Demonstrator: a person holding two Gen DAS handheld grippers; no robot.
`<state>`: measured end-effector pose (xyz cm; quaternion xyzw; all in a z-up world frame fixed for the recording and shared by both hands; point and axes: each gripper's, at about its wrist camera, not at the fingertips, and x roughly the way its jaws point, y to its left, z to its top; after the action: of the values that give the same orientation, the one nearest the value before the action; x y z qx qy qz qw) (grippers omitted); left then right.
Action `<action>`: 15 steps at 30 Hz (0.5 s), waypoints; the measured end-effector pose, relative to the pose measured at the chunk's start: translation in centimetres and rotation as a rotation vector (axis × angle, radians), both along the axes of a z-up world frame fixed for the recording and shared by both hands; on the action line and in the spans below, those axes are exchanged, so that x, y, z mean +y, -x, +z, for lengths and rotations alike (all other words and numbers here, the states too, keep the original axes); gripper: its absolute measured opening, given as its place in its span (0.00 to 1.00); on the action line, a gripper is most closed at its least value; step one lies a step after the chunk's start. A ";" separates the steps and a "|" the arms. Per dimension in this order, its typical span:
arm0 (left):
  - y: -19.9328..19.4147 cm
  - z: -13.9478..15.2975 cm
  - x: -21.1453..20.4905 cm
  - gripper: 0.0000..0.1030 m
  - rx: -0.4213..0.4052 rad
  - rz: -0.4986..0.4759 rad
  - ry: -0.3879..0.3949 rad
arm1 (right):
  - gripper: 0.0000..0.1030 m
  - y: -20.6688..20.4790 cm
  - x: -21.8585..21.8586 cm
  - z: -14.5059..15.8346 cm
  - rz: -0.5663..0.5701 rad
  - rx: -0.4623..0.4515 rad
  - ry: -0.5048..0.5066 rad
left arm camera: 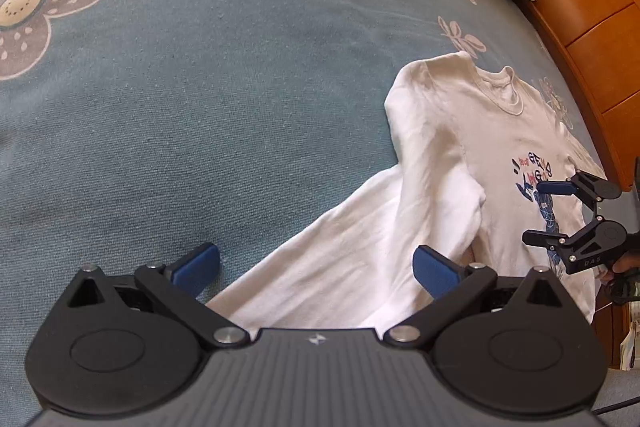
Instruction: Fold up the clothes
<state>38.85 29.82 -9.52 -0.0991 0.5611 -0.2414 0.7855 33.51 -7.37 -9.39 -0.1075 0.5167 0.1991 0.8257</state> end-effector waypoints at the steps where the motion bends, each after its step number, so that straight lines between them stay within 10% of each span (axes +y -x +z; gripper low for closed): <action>1: -0.1 -0.1 0.5 0.99 0.001 -0.007 0.025 | 1.00 0.0 0.0 -0.1 0.001 0.001 0.002; 15: -4.0 -1.0 1.7 0.94 0.206 -0.159 0.151 | 1.00 -0.4 0.4 -0.2 -0.001 0.012 0.014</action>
<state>42.83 31.55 -10.51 -0.1372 0.6250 -0.3330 0.6926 33.91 -7.01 -9.63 -0.1118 0.5232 0.1955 0.8220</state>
